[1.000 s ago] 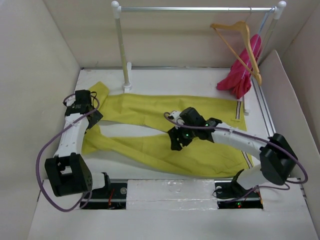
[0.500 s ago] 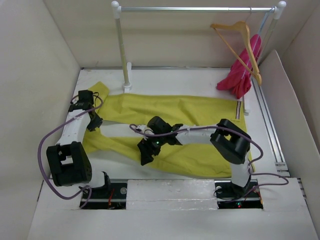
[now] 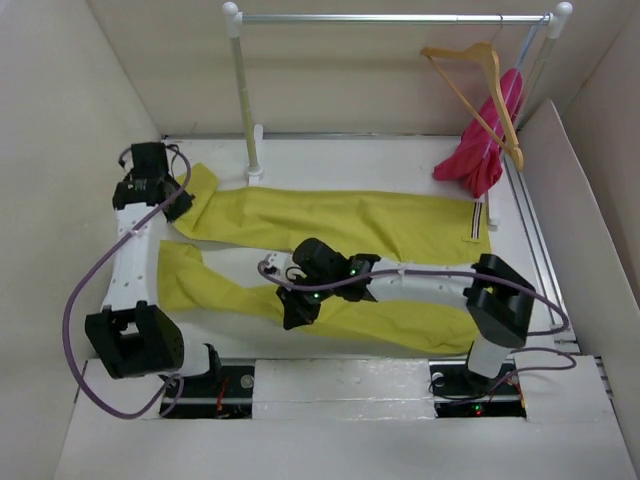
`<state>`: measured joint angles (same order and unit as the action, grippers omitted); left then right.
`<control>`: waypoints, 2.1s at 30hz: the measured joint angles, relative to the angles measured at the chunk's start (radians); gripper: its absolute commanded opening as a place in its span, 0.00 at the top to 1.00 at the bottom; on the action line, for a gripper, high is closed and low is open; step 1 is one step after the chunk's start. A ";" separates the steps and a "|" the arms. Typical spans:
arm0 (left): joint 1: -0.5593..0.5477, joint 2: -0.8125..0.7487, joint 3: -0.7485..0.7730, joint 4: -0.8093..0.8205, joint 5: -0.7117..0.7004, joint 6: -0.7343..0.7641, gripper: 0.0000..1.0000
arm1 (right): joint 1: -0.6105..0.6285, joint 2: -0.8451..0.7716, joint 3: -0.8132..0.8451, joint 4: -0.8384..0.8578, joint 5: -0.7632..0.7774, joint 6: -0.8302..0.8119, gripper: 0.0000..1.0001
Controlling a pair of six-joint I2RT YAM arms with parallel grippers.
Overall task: Place the trousers on the hanger
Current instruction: Flatten out the trousers at the center of the board.
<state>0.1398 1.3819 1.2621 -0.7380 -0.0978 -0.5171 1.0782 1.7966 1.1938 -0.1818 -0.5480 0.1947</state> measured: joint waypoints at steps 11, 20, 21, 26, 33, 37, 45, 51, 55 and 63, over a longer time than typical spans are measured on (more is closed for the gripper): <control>0.001 -0.192 -0.033 0.023 -0.096 -0.021 0.30 | 0.301 -0.064 -0.098 -0.251 0.254 -0.144 0.37; 0.000 -0.030 -0.147 -0.053 -0.143 0.080 0.24 | 0.275 -0.109 -0.143 -0.251 0.296 -0.107 0.34; -0.001 -0.035 -0.155 -0.052 -0.143 0.084 0.27 | 0.275 -0.114 -0.143 -0.245 0.299 -0.104 0.34; -0.032 -0.028 -0.222 -0.061 -0.144 0.098 0.40 | 0.275 -0.122 -0.142 -0.222 0.316 -0.093 0.34; -0.038 0.093 -0.218 -0.070 -0.148 0.098 1.00 | 0.218 -0.152 -0.134 -0.222 0.333 -0.085 0.34; -0.038 0.142 -0.208 -0.061 -0.113 0.099 1.00 | 0.135 -0.223 -0.130 -0.230 0.339 -0.084 0.34; -0.039 0.113 -0.173 -0.075 -0.131 0.089 0.41 | -0.103 -0.400 -0.130 -0.254 0.326 -0.114 0.33; -0.017 0.009 -0.173 -0.075 -0.232 0.038 0.30 | -0.117 -0.407 -0.159 -0.259 0.285 -0.128 0.33; -0.001 0.035 -0.169 -0.081 -0.271 0.036 0.34 | -0.118 -0.412 -0.204 -0.261 0.265 -0.128 0.33; -0.005 0.240 -0.168 -0.083 -0.269 0.040 1.00 | -0.157 -0.445 -0.214 -0.267 0.252 -0.150 0.33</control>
<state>0.1352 1.6222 1.0939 -0.8207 -0.3672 -0.4774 0.9215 1.3514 0.9802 -0.4492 -0.2962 0.0452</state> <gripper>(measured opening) 0.166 0.672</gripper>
